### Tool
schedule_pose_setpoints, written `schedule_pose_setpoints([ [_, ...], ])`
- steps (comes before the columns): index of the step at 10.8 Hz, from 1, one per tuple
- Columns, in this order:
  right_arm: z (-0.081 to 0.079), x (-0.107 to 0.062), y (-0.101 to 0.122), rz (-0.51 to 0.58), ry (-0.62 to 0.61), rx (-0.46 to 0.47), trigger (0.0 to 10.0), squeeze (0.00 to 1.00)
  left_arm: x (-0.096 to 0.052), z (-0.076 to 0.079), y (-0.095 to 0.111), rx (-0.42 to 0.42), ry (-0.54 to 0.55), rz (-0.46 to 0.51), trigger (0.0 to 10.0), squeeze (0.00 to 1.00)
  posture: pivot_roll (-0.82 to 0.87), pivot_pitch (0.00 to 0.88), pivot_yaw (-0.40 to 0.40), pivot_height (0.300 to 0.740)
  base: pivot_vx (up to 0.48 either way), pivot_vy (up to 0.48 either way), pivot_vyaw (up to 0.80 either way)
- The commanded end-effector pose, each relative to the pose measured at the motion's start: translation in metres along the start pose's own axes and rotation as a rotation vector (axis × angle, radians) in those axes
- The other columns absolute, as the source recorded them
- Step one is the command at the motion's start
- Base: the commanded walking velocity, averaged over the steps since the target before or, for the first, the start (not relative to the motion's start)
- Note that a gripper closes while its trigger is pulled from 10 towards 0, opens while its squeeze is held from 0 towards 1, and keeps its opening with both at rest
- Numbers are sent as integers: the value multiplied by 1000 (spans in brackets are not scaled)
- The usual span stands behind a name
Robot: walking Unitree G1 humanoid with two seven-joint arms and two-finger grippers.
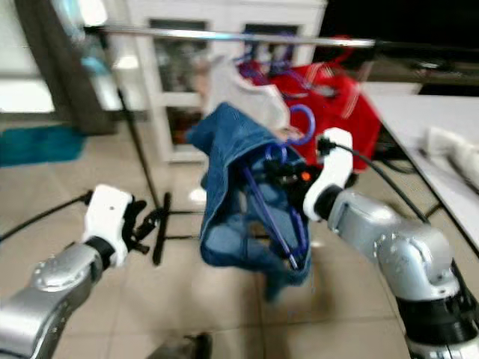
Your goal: Hang hanger
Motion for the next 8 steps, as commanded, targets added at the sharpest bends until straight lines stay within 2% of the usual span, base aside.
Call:
schedule_pose_setpoints([
  [1, 6, 0, -2, 31, -49, -81, 10000, 0, 4, 2, 3, -8, 17, 19, 10000, 0, 12, 14, -36, 740, 0, 0, 0],
  [2, 14, -1, -9, 45, -86, -91, 10000, 0, 6, 4, 2, 0, 36, 28, 10000, 0, 3, 18, -39, 740, 0, 0, 0],
  [3, 26, -2, -28, 43, -163, -103, 10000, 0, 10, 9, 3, 9, 49, 64, 10000, 0, -4, 25, -34, 740, 0, -255, 0],
  [4, 28, -4, -36, 40, -185, -105, 10000, 0, 14, 15, 1, 7, 34, 55, 10000, 0, -12, 29, -25, 740, 0, -480, 0],
  [6, 16, 0, -38, 63, -125, -122, 10000, 0, 16, 18, 1, 20, 13, 60, 10000, 0, -3, 30, -18, 740, 0, -480, 0],
  [8, 14, 14, -30, 87, -65, -134, 10000, 0, 13, 3, -1, 30, 83, 59, 10000, 0, 46, 3, -67, 740, 0, -480, 0],
])
Point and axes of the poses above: a point about 5 cm out from each wrist's last joint towards the gripper, its own x axis pointing out of the wrist towards the gripper, its own y axis along the axis of the wrist's last joint, z = x × y, the point moved 2 cm from there along x, pointing out of the wrist towards the gripper, and after that the axes turned 4 degrees about x, right-handed, at the moved point
